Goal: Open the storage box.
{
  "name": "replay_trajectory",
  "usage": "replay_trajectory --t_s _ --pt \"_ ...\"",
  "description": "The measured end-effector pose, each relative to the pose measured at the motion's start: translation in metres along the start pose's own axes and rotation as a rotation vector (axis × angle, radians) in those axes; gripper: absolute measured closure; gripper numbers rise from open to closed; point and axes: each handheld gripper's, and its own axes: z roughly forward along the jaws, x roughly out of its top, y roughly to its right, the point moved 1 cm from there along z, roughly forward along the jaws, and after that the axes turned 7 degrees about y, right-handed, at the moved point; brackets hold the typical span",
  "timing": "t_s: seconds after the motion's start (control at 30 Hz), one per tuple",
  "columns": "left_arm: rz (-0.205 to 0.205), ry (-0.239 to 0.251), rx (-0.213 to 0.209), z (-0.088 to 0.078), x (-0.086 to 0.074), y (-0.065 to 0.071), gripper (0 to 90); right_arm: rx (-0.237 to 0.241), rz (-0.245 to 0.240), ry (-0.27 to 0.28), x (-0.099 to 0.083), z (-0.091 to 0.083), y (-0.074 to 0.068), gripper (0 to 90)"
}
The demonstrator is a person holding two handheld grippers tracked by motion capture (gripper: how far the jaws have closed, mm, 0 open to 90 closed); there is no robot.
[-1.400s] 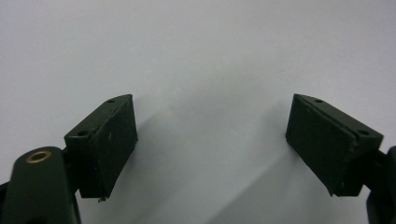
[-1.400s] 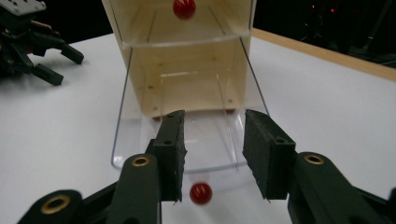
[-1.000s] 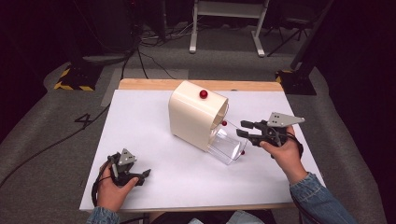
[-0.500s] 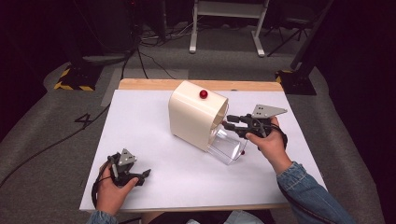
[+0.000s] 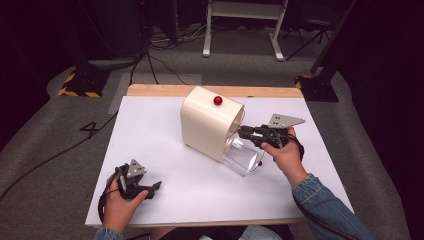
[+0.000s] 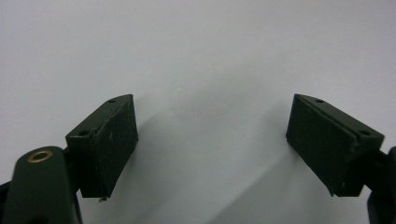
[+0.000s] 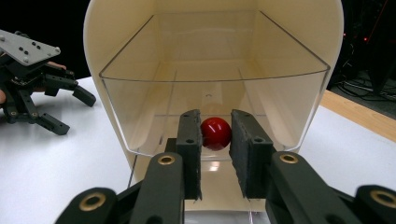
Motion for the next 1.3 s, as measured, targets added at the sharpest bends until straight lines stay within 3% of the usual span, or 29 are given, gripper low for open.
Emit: replay_trajectory --t_s 0.27,0.9,1.23,1.3 --pt "-0.004 0.000 -0.001 0.000 0.000 0.000 16.5 -0.020 -0.022 -0.001 0.004 -0.012 -0.004 74.5" --pt "-0.003 -0.003 -0.006 0.000 0.001 -0.001 16.4 -0.070 -0.007 0.009 -0.006 -0.071 -0.011 74.5" --pt "-0.003 -0.004 -0.006 0.000 0.001 -0.001 16.4 -0.075 0.009 -0.019 -0.018 -0.074 -0.010 74.0" --pt "-0.003 -0.003 -0.005 0.000 0.001 -0.001 16.4 -0.090 0.015 -0.038 -0.022 -0.072 -0.008 65.5"
